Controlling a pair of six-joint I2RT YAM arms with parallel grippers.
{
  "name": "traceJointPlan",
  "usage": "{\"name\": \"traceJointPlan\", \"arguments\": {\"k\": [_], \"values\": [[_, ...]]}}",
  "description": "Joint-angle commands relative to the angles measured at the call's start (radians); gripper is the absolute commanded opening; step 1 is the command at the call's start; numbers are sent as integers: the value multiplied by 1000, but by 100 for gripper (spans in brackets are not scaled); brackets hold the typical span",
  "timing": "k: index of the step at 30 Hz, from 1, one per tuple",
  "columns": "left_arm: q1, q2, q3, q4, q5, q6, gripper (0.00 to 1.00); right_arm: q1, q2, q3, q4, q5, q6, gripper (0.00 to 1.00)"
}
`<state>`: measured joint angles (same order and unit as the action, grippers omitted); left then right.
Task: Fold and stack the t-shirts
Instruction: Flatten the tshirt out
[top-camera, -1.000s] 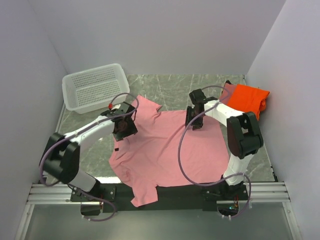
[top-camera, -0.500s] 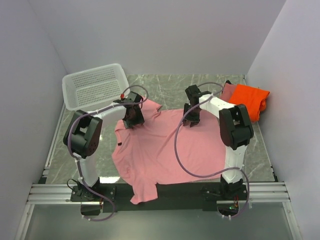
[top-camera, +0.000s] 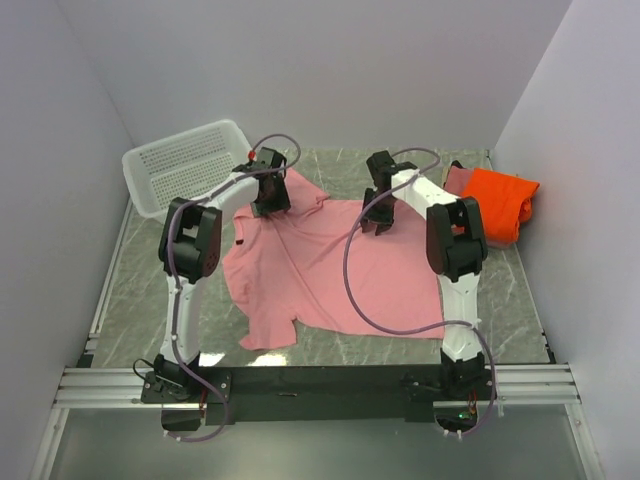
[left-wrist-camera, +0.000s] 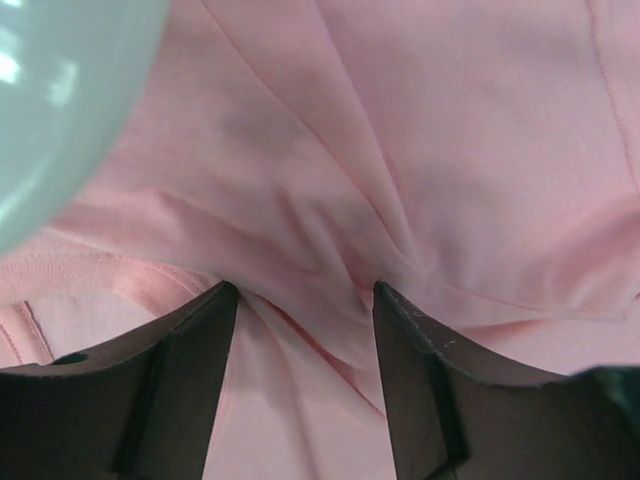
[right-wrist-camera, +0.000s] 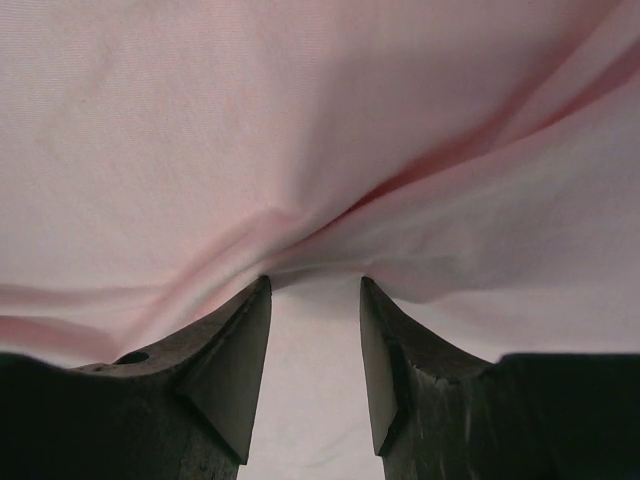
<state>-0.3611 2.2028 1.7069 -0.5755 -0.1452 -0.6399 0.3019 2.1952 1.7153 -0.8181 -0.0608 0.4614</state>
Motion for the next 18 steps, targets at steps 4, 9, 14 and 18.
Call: {"name": "traceJointPlan", "arguments": {"k": [4,9,14,18], "values": [[22,150,195,-61,35,120,72,-40,109,174,-61,33,-13,48],[16,75,249,-24,61,132,88,-43,45,204,-29,9,-66,51],[-5,-72,156,32,122,118,91,-41,-78,161,3,1,-78,53],[-45,-196,33,55,136,106,92,-40,-185,49,31,-10,-76,53]]}}
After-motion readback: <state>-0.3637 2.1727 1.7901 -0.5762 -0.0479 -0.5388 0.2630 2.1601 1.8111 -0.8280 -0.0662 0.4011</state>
